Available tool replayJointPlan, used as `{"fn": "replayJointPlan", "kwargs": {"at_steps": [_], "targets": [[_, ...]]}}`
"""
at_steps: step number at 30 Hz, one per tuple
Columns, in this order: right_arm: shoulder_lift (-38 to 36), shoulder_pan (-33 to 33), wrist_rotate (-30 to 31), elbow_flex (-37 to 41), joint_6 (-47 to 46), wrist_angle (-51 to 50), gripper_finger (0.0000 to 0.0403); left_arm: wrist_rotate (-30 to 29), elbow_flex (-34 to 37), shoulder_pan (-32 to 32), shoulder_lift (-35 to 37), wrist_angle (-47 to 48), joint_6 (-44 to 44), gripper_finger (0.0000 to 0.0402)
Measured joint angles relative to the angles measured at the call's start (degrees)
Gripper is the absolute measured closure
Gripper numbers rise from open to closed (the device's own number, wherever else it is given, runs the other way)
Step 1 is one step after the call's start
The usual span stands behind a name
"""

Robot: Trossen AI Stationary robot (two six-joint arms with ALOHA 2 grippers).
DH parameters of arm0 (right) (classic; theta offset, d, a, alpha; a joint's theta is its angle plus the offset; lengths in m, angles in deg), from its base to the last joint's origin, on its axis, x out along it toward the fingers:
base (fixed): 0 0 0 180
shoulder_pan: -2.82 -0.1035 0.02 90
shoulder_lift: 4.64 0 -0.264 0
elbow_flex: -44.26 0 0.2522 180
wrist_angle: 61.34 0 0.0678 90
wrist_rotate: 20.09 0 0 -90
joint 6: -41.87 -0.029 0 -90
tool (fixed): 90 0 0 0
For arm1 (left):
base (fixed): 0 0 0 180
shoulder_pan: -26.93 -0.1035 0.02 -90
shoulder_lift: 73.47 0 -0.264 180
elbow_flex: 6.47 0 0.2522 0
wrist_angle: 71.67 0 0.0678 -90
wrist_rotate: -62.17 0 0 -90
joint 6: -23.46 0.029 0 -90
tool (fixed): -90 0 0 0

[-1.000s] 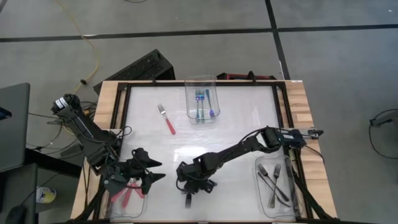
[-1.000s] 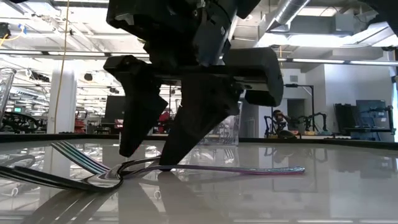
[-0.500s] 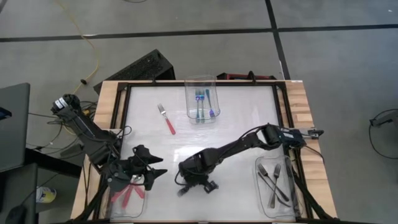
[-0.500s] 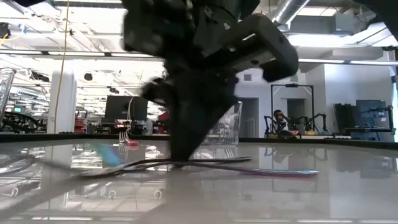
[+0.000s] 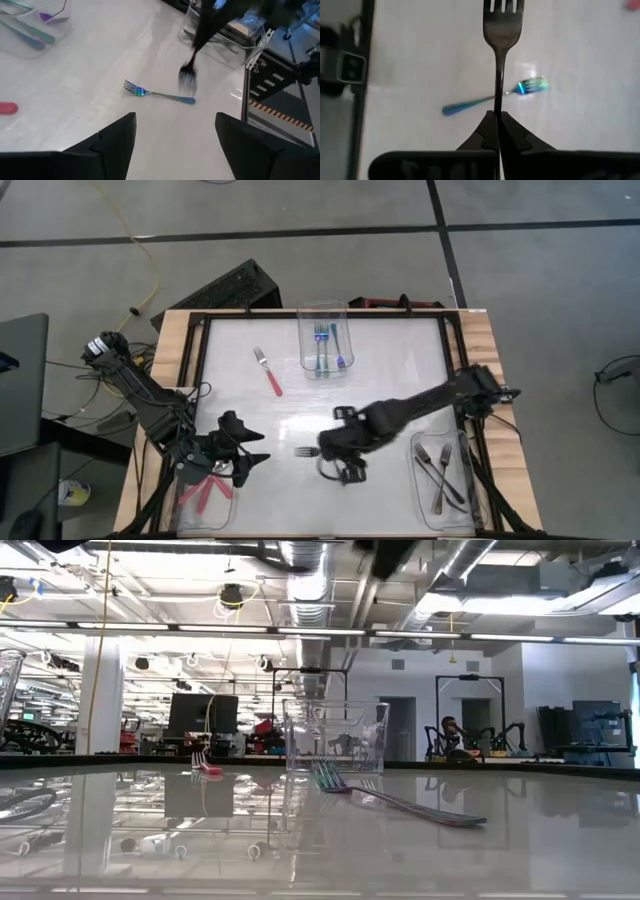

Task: Sort silverware by color (type)
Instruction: Put the black fork into the bottom right transparent bin

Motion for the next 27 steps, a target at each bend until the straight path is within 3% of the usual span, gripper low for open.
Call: {"fn": "replayJointPlan", "kwargs": {"at_steps": [7, 12, 16, 21, 27], "targets": [[-6.4, -8.11, 11.41, -0.13, -15.62, -6.83, 0.0384, -0.01, 0.0, 0.0, 0.0, -1.78, 2.43, 0.0145], [-10.94, -14.93, 15.43, 0.21, -36.82, -19.04, 0.0384, 0.25, 0.0, 0.24, 0.0, -5.01, 2.55, 0.0145], [-16.23, -22.55, 15.32, 6.34, -60.35, -24.35, 0.0384, -0.21, 0.0, 1.04, -0.31, -6.28, 2.56, 0.0145], [-22.0, -32.03, 13.11, 18.79, -88.59, -20.24, 0.0384, -1.07, 0.0, 0.39, -1.49, -6.32, 2.41, 0.0145], [-23.1, -39.98, 9.47, 29.25, -109.01, -17.13, 0.0374, 1.7, 0.0, -3.75, -2.4, -7.8, 2.63, 0.0145]]}}
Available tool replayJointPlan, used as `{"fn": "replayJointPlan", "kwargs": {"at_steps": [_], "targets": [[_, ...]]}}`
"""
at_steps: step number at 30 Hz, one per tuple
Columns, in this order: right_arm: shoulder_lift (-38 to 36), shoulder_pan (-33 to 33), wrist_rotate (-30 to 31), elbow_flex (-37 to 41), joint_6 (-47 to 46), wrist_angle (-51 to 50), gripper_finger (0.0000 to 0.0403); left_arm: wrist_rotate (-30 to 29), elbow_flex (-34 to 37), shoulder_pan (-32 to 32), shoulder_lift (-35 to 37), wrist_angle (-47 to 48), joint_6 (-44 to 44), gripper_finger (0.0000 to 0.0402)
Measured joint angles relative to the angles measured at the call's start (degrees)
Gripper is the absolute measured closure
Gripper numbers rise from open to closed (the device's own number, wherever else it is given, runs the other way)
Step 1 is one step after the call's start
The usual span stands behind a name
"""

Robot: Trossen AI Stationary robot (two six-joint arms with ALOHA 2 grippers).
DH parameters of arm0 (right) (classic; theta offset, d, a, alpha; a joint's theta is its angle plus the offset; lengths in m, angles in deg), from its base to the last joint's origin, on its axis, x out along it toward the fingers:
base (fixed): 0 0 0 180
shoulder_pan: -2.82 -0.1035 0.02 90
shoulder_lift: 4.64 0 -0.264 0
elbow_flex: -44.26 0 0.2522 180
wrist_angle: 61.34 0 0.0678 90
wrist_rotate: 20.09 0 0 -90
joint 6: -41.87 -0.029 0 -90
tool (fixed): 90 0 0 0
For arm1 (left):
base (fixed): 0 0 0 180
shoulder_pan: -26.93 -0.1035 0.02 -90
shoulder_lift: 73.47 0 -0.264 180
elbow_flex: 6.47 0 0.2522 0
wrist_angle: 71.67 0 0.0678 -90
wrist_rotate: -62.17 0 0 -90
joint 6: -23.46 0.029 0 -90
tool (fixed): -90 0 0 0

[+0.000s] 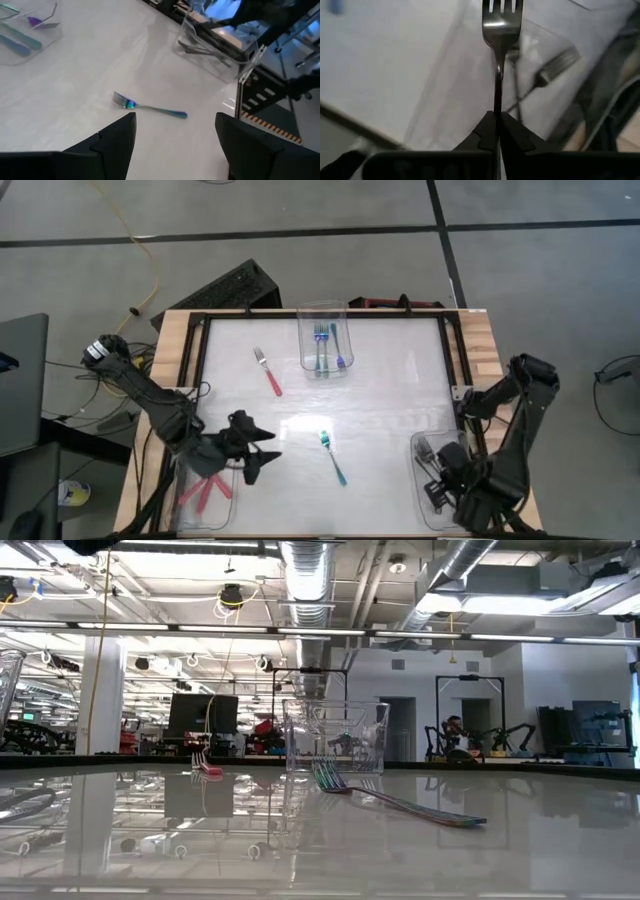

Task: Sort silverware by color (type)
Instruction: Put the black fork into the bottom right transparent bin, then put the titanium rainbow fork into the top transparent bin

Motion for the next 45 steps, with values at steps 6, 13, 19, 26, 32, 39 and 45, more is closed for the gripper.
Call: {"fn": "replayJointPlan", "kwargs": {"at_steps": [6, 13, 19, 26, 32, 39, 45], "targets": [[1.42, -1.91, -1.8, 4.03, -3.53, 4.26, 0.0332, 6.29, 0.0, -5.93, 0.0, -3.06, 0.78, 0.0145], [0.84, -1.04, -8.87, 4.5, -2.74, 0.36, 0.0248, 10.9, 0.0, -9.67, 0.02, -10.29, 6.41, 0.0145], [-3.98, 1.53, -9.09, 4.45, 0.69, 4.31, 0.0186, 13.27, 0.0, -10.96, 0.02, -10.98, 7.25, 0.0146], [-7.22, 8.15, 6.47, 4.4, 4.38, 13.36, 0.0179, 13.7, 0.0, -10.4, 0.02, -10.88, 8.16, 0.0145], [-2.8, 19.01, 8.29, 4.39, 23.09, 28.34, 0.0191, 13.96, 0.0, -9.26, 0.04, -8.93, 9.88, 0.0145], [5.62, 30.72, 6.25, 4.39, 42.72, 52.58, 0.0211, 15.38, 0.0, -8.57, 0.04, -5.82, 9.89, 0.0145], [14.32, 37.12, 4.89, 4.1, 49.96, 59.77, 0.0233, 15.13, 0.0, -7.39, 0.04, -4.04, 12.14, 0.0145]]}}
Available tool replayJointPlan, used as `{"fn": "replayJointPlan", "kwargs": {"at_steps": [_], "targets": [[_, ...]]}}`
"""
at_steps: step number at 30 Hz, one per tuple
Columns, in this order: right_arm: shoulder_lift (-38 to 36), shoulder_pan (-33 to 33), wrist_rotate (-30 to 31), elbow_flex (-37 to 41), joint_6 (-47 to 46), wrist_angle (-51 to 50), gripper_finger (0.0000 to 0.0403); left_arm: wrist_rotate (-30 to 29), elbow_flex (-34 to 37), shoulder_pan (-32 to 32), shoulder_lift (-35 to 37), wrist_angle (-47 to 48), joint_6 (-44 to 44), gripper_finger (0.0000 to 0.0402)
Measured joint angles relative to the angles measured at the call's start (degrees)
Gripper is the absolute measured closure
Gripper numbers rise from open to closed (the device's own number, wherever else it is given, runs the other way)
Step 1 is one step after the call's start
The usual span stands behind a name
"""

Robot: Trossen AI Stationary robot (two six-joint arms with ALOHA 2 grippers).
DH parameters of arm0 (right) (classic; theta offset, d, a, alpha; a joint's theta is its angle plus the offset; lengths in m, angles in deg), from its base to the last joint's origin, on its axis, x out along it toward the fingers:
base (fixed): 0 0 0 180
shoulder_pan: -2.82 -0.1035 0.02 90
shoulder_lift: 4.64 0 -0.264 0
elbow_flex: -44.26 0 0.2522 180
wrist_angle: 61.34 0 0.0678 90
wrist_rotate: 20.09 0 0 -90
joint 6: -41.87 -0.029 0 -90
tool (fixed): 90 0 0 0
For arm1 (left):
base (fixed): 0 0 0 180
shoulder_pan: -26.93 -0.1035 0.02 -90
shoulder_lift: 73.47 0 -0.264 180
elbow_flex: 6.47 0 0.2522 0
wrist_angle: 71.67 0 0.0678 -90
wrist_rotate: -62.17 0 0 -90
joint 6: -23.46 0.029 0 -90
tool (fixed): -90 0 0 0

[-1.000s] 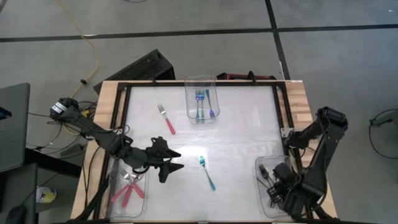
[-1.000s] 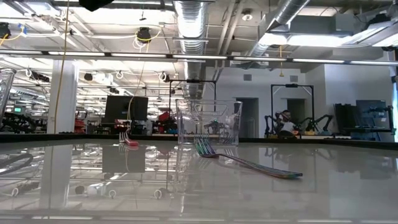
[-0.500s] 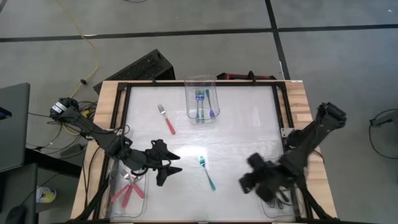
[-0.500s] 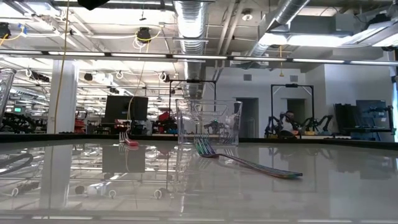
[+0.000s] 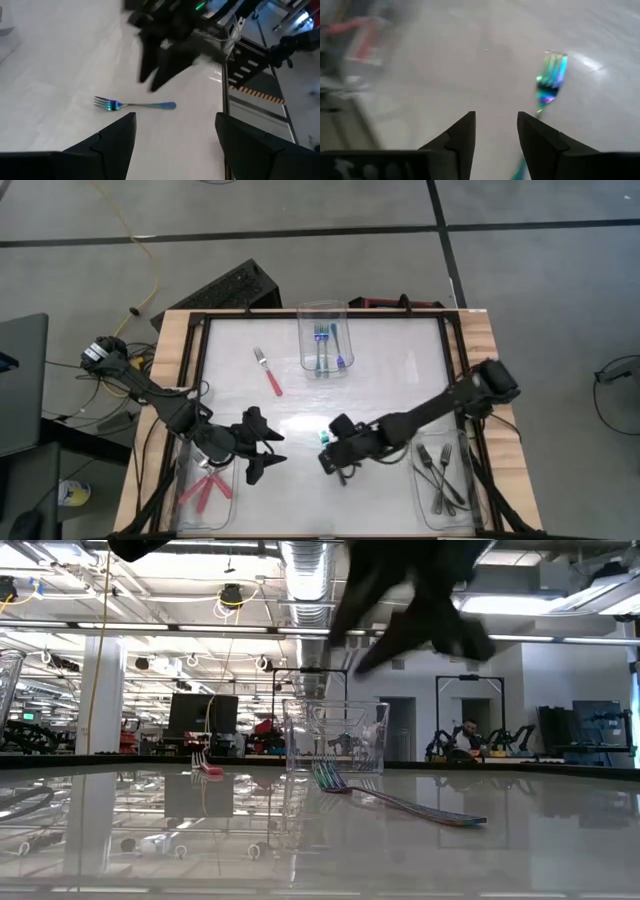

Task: Sort silverware by color (type)
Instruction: Put the titanium rainbow fork into the top transparent bin

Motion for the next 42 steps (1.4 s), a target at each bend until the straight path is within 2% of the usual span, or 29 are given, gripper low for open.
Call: {"fn": "replayJointPlan", "kwargs": {"at_steps": [9, 19, 22, 25, 31, 33, 37, 42], "targets": [[11.76, 1.77, 0.1, -7.24, 1.45, -9.92, 0.0243, 0.88, 0.0, 2.04, 0.02, 0.23, 1.39, 0.0145], [20.56, 1.31, 0.01, -14.16, 1.76, -16.26, 0.0245, -0.07, 0.0, 2.01, 0.02, 0.66, 1.08, 0.0145], [23.69, 0.65, -0.21, -16.3, 1.75, -20.49, 0.026, -1.05, 0.0, 1.95, 0.02, 0.59, 0.91, 0.0145], [25.89, -0.19, 0.72, -17.75, 1.95, -23.02, 0.0294, -2.05, 0.0, 1.94, 0.02, 0.67, -0.29, 0.0145], [26.64, -1.74, 3.83, -17.74, 2.93, -23.32, 0.0383, -1.98, 0.0, 2.18, 0.02, 0.83, -2.05, 0.0145], [25.7, -2.07, 5.24, -17.41, 2.48, -23.2, 0.0384, -2.17, 0.0, 2.66, 0.02, 1.65, -2.44, 0.0145], [20.64, -0.94, 4.38, -16.61, 1.96, -23.51, 0.0383, -3.82, 0.0, 4.73, 0.61, 5.36, -4.27, 0.0145], [10.57, 3.11, 6.27, -16.94, 8.67, -24.09, 0.0384, -10.41, 0.0, 7.75, 1.25, 8.8, -7.47, 0.0146]]}}
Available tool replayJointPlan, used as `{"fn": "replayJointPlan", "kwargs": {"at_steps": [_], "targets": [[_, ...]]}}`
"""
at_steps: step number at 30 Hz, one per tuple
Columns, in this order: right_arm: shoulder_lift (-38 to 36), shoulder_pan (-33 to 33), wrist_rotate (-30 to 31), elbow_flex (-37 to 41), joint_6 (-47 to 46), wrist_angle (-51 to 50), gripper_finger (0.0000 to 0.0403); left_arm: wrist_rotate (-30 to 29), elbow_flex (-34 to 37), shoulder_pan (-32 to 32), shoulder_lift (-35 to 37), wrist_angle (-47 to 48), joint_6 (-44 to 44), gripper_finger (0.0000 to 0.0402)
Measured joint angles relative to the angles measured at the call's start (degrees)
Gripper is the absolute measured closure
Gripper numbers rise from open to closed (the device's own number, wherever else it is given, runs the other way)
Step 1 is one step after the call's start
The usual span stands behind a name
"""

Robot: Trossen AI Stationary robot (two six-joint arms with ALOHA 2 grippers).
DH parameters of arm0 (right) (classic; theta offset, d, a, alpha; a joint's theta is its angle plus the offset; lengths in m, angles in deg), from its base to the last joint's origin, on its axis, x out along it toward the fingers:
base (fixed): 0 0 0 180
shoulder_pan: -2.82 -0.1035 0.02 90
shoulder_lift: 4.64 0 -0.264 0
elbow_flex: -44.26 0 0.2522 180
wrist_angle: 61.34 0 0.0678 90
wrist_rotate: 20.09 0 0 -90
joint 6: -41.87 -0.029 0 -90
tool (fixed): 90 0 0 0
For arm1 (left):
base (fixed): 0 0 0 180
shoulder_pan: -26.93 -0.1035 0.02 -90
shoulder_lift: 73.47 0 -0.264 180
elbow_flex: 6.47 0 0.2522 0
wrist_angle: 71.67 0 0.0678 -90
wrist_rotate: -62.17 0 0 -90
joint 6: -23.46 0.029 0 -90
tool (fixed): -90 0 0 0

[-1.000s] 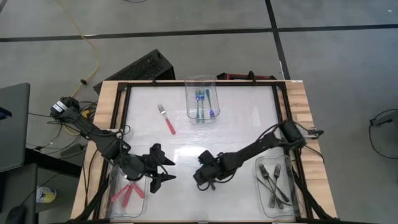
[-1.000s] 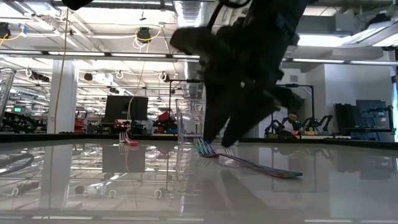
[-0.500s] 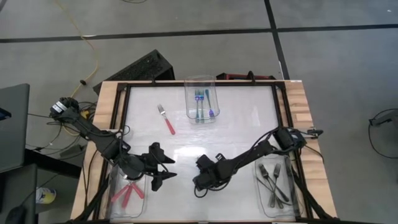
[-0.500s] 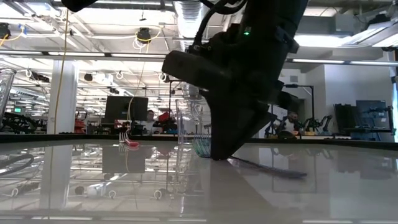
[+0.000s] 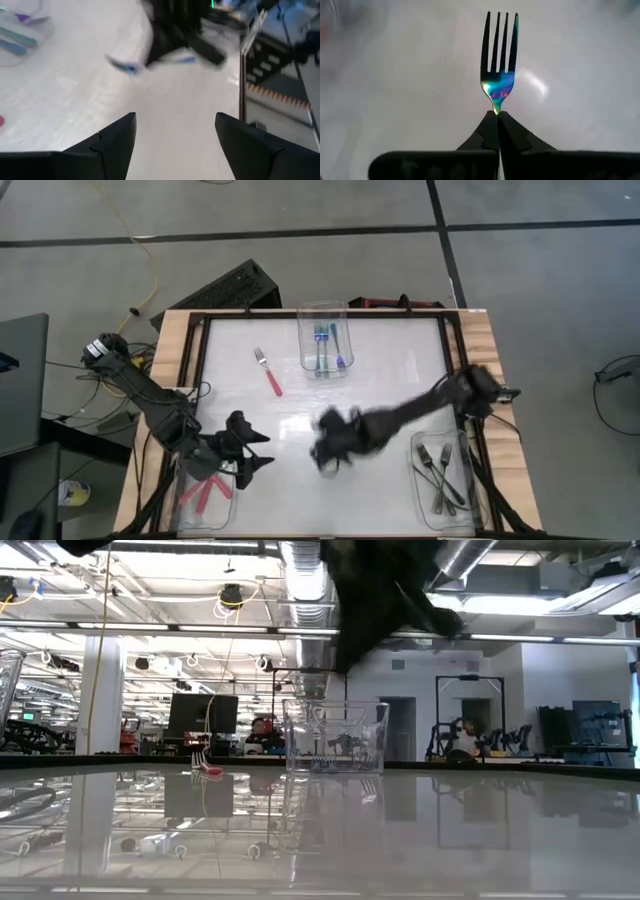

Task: Sort silverware by color (type)
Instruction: Put the titanium rainbow fork into the top transparent bin, then put the pink fork into the bottom left transparent bin

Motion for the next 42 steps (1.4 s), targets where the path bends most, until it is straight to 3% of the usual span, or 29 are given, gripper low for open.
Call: {"fn": "replayJointPlan", "kwargs": {"at_steps": [4, 9, 14, 20, 27, 33, 38, 42], "targets": [[-6.97, 6.83, 2.14, 0.13, 9.89, -0.42, 0.0384, -4.27, 0.0, 0.95, -0.29, -0.82, -3.83, 0.0145], [-12.67, 18.8, 0.07, -0.08, 20.57, 0.93, 0.0384, -5.59, 0.0, 1.03, -2.85, -4.05, -6.27, 0.0145], [-10.97, 31.15, -6.18, 0.09, 28.96, 7.7, 0.0384, -7.1, 0.0, 1.03, -6.74, -8.73, -9.17, 0.0145], [-7.93, 39.69, -12.53, -0.22, 30.95, 14.65, 0.0375, -7.52, 0.0, 1.03, -8.74, -14.24, -9.4, 0.0145], [-4.39, 44.86, -13.15, -0.17, 32.37, 15.05, 0.0362, -11.36, -0.02, 0.84, -8.74, -14.8, -14.64, 0.0146], [-3.27, 45.69, -15.2, -0.2, 35.47, 13.48, 0.0319, -15.04, -0.02, 0.84, -8.74, -14.78, -18.82, 0.0145], [-3.76, 45.65, -16.66, -0.13, 42.53, 13.41, 0.0269, -19.34, -0.02, 0.25, -8.74, -14.77, -21.25, 0.0146], [-6.36, 46.06, -20.67, -0.14, 52.06, 9.35, 0.0237, -18.87, -0.02, -1.79, -8.74, -14.73, -23.63, 0.0146]]}}
